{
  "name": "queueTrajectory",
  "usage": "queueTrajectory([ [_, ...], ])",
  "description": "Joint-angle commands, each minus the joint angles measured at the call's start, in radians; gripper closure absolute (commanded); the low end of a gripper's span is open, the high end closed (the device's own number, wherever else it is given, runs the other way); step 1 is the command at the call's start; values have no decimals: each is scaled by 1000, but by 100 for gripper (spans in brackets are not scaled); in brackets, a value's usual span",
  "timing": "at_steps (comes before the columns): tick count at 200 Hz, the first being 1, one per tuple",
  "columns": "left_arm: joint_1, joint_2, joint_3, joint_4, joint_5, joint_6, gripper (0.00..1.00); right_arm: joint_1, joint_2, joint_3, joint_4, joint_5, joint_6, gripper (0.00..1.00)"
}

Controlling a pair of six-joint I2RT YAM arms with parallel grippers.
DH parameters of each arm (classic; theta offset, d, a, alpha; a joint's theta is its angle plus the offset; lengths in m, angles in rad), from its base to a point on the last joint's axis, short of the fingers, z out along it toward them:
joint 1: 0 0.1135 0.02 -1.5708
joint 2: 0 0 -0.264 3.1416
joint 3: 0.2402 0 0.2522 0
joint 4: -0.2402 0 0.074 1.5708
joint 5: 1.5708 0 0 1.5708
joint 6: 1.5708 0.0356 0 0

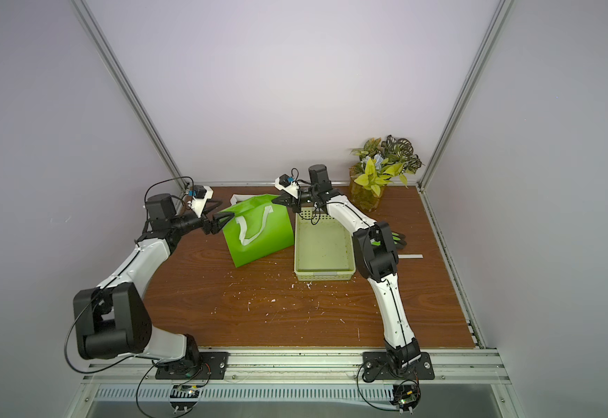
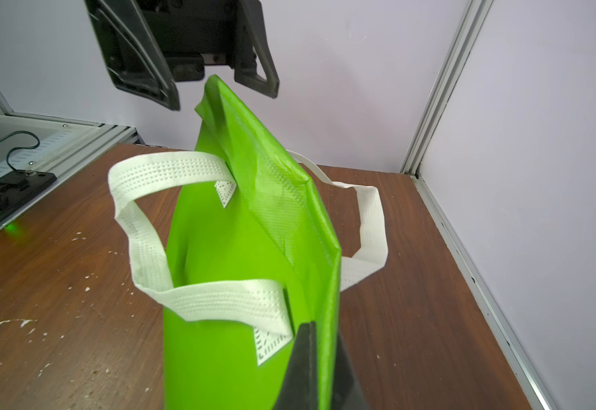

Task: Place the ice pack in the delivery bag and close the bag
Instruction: Seal the delivery bag at the center of the board.

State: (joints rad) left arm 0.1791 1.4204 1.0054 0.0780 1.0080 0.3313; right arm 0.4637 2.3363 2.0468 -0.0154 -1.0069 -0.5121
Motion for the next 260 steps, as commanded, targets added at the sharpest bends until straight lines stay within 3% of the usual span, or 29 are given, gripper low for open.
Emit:
queueTrajectory([
  [1, -9, -74, 36, -195, -122, 80, 18, -7, -74, -14, -13, 15, -27, 100],
  [39, -167, -14, 260, -448, -391, 125, 19, 1, -79, -17, -33, 25, -49, 100],
  [61, -243, 52, 369, -493, -479, 124, 19, 4, -81, -17, -34, 25, -48, 100],
  [99, -300, 204, 533, -592, -501, 145, 19, 12, -80, -16, -33, 30, -48, 100],
  [137, -302, 305, 587, -634, -490, 162, 23, 13, -80, -14, -30, 32, -46, 100],
  [164, -302, 333, 594, -664, -468, 178, 36, 15, -73, -5, -31, 34, -43, 100],
  [176, -301, 331, 590, -664, -456, 185, 48, 15, -71, 2, -36, 40, -44, 100],
  [195, -301, 331, 597, -665, -453, 187, 75, 15, -69, 18, -50, 46, -47, 100],
  [205, -300, 333, 600, -664, -453, 188, 86, 13, -73, 26, -61, 53, -52, 88],
  [219, -300, 336, 614, -664, -459, 194, 100, 8, -92, 23, -69, 64, -49, 57],
  [225, -300, 340, 626, -665, -463, 195, 100, 5, -106, 17, -67, 69, -47, 46],
  [260, -299, 389, 740, -664, -480, 191, 100, -28, -232, -79, -23, 165, -14, 20],
])
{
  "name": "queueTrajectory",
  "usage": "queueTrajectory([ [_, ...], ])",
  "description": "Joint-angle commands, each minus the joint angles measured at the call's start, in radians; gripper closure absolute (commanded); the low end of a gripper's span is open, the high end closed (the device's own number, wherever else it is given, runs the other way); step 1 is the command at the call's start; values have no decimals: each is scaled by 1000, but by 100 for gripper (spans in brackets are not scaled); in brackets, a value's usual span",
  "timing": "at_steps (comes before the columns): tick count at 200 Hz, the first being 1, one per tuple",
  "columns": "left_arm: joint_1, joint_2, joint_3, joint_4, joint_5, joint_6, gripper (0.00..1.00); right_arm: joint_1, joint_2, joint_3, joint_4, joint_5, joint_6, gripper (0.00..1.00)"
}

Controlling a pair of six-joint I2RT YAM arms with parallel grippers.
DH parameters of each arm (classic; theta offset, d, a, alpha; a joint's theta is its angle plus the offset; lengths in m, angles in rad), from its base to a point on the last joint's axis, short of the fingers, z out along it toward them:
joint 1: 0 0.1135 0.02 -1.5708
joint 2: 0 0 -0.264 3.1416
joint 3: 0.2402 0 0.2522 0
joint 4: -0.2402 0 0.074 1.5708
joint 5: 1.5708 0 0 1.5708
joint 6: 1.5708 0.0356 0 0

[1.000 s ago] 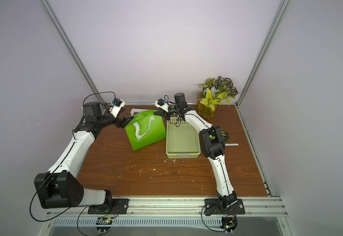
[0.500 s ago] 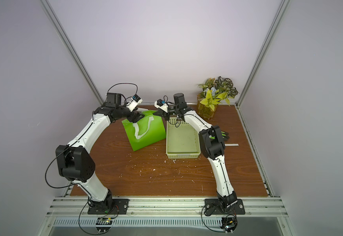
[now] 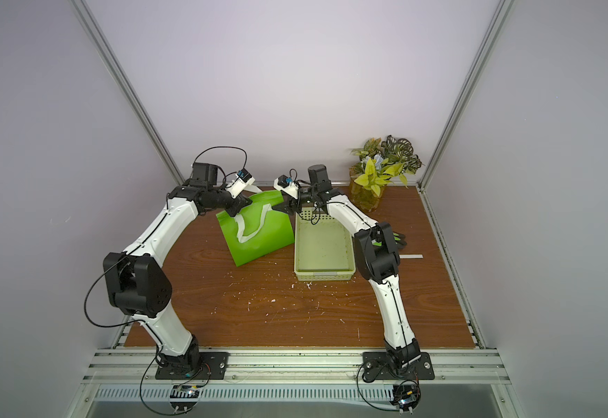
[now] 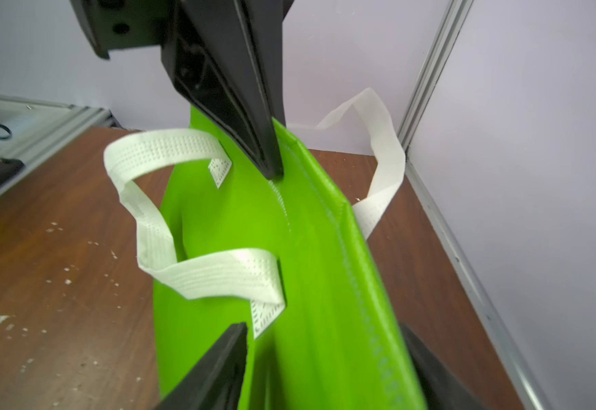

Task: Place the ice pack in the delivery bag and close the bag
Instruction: Seal the delivery bag at the center of the board.

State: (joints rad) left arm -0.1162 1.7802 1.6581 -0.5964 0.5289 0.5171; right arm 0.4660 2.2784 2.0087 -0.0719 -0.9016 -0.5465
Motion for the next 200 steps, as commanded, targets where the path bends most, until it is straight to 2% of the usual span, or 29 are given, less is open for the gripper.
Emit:
queueTrajectory([
  [1, -4, 32, 91, 10, -1, 5, 100, -32, -179, -48, 36, 60, 22, 19],
  [13, -4, 58, 134, 9, 5, 3, 100, -49, -253, -130, 90, 88, 49, 12],
  [39, -5, 118, 195, 10, 22, -2, 100, -76, -422, -327, 164, 176, 58, 3],
  [84, -5, 212, 278, 10, 16, -18, 100, -117, -648, -566, 164, 291, 76, 1],
  [95, -5, 225, 298, 10, 10, -30, 97, -124, -687, -609, 150, 319, 79, 1],
  [101, -5, 228, 307, 10, 10, -40, 91, -129, -705, -629, 144, 341, 91, 1],
  [114, -5, 219, 311, 10, 12, -58, 55, -142, -746, -666, 123, 386, 126, 1],
  [124, -5, 195, 297, 9, 31, -59, 43, -152, -780, -693, 117, 422, 157, 1],
  [166, -4, 42, 227, 12, 30, -124, 20, -201, -938, -765, 46, 545, 292, 1],
  [200, 42, -111, 147, 28, -42, -325, 1, -250, -1073, -804, -36, 751, 404, 1],
])
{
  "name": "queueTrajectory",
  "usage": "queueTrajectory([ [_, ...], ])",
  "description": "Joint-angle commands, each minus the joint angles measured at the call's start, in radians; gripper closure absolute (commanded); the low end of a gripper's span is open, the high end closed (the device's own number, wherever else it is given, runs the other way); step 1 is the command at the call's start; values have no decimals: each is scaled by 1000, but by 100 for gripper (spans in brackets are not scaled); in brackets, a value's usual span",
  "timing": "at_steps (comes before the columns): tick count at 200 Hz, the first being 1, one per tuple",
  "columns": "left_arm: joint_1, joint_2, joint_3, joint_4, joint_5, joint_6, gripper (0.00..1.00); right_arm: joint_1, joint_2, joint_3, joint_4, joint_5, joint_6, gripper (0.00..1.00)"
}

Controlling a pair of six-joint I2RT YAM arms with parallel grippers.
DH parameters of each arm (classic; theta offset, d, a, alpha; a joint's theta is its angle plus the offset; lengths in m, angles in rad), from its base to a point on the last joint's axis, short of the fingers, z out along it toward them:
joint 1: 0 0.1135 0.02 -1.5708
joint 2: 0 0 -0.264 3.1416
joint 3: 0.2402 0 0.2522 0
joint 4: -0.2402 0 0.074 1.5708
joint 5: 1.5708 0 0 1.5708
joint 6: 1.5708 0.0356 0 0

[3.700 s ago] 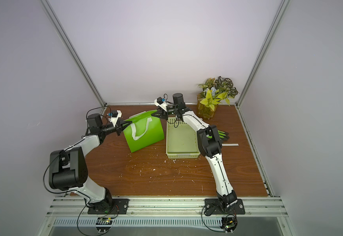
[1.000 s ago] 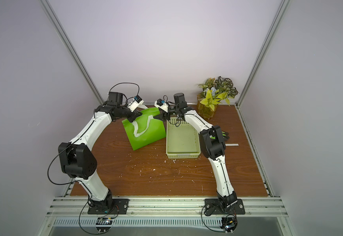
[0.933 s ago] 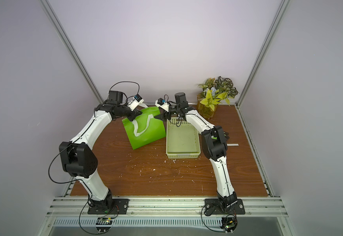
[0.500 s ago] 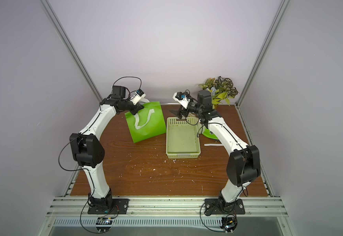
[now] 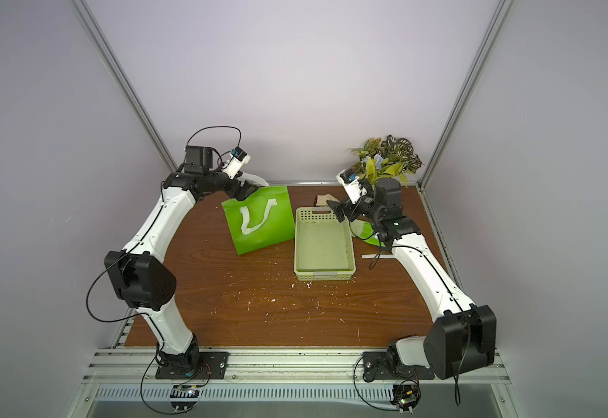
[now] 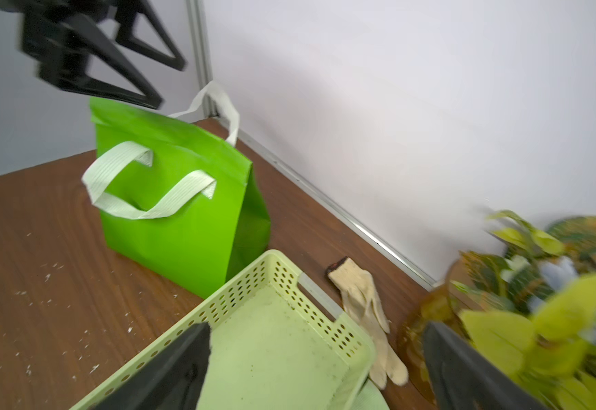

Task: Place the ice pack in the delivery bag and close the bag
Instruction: Seal the delivery bag at the center of the board, then reset both arms

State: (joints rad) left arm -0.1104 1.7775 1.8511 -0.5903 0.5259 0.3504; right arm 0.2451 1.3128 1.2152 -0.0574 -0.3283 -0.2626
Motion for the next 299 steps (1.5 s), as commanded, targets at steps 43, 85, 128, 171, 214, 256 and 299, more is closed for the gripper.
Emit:
queueTrajectory([
  [43, 103, -535, -651, 461, -325, -335, 0, -136, -305, -195, -78, 397, 191, 1],
  [85, 107, -824, -1134, 726, -575, -415, 0, -211, -471, -529, 87, 568, 281, 1],
  [128, 107, -822, -1384, 909, -756, -526, 0, -213, -465, -887, 452, 660, 310, 1],
  [171, 107, -670, -1542, 1164, -815, -586, 0, -210, -234, -1099, 1043, 554, 319, 1],
  [214, 59, -530, -1615, 1462, -811, -491, 0, -199, 38, -1122, 1444, 430, 257, 1],
  [256, 58, -409, -1609, 1646, -765, -389, 0, -203, 254, -1104, 1628, 354, 243, 1],
  [299, 58, -237, -1660, 1929, -724, -368, 0, -211, 237, -1004, 1402, 401, 270, 1],
])
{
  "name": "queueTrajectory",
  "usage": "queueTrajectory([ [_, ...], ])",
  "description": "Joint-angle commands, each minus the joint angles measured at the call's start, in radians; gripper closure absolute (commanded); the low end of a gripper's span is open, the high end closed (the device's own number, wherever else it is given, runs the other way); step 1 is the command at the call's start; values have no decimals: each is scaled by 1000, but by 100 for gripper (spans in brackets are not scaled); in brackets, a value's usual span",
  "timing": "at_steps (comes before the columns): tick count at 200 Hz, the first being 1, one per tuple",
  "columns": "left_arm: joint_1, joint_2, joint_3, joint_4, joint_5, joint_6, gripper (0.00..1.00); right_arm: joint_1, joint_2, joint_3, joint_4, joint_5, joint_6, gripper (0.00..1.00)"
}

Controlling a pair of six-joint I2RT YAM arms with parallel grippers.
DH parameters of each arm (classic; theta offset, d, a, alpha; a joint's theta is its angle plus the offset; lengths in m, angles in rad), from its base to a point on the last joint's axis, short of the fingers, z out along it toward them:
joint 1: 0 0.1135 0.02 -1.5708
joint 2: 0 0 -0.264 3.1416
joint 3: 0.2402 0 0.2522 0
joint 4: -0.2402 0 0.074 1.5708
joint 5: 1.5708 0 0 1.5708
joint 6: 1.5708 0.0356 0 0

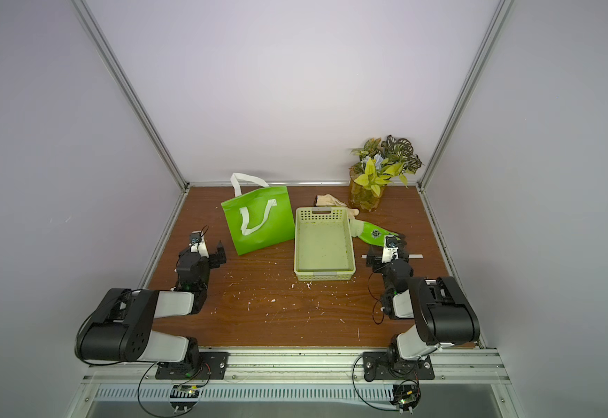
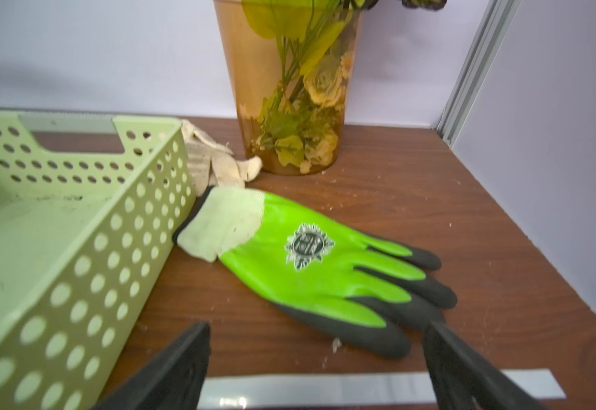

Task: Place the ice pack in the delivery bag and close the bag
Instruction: Reset both arms

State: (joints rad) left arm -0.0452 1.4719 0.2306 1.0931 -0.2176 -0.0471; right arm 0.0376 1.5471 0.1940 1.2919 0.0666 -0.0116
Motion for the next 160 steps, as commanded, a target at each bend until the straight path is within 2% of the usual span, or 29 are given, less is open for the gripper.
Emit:
queueTrajectory([
  [1, -6, 72, -43, 252, 19, 29, 0, -4, 2, 17, 49, 7, 18, 1],
  [12, -6, 91, -74, 342, 20, 35, 0, -3, -7, 24, 22, 8, 16, 1],
  [36, 4, 86, -39, 266, -7, 11, 0, -3, -2, 19, 37, 8, 16, 1],
  [160, 2, 86, -43, 269, -5, 12, 0, -4, -2, 16, 45, 8, 13, 1],
])
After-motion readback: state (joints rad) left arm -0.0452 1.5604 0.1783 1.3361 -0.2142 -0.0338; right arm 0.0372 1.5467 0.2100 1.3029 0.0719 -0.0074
